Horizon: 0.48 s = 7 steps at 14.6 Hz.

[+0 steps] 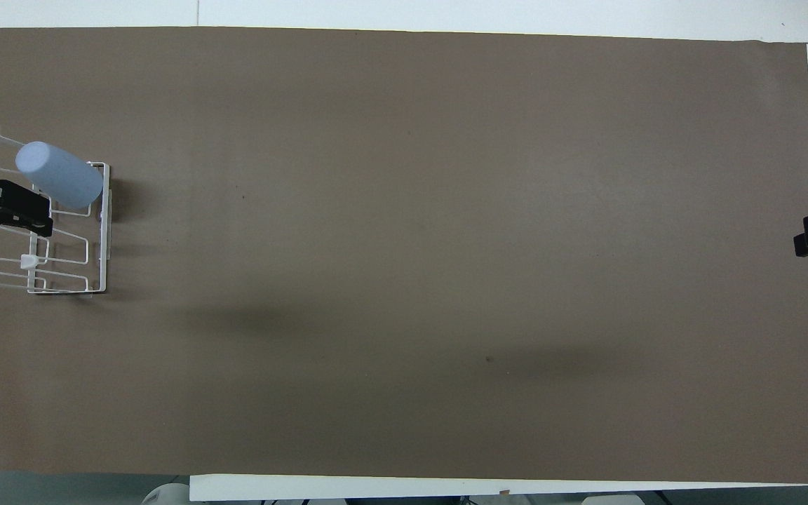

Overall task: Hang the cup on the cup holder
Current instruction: 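Release the cup and raise the left gripper away from the holder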

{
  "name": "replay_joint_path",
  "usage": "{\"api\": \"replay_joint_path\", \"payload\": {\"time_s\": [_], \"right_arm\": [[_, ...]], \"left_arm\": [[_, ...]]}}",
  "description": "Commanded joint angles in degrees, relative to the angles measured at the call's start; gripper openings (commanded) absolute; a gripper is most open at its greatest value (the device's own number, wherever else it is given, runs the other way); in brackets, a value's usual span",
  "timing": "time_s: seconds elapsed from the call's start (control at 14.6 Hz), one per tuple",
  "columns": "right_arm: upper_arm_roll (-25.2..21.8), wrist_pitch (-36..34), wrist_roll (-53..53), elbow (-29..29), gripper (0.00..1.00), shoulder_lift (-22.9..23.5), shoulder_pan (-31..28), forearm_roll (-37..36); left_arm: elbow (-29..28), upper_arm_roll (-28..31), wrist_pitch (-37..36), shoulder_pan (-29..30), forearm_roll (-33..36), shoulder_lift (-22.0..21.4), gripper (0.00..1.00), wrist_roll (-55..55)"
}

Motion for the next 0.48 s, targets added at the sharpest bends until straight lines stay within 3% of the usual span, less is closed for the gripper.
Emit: {"api": "replay_joint_path", "payload": {"time_s": [0.0, 0.14, 0.41], "right_arm": [[0.2, 1.4, -1.5, -2.0, 0.99, -1.5, -0.7, 0.1], [0.1, 1.4, -1.4, -1.9, 0.99, -1.5, -0.8, 0.1], [0.1, 1.4, -1.5, -1.9, 0.99, -1.5, -0.7, 0.1]], "left_arm": [[1.5, 0.1, 3.4, 0.2, -2.0, 0.8, 1.00, 1.4], [4.4, 0.1, 0.8, 0.3, -2.3, 2.1, 1.00, 1.5], [5.0, 0.1, 0.4, 0.1, -2.0, 2.6, 1.00, 1.5]]}}
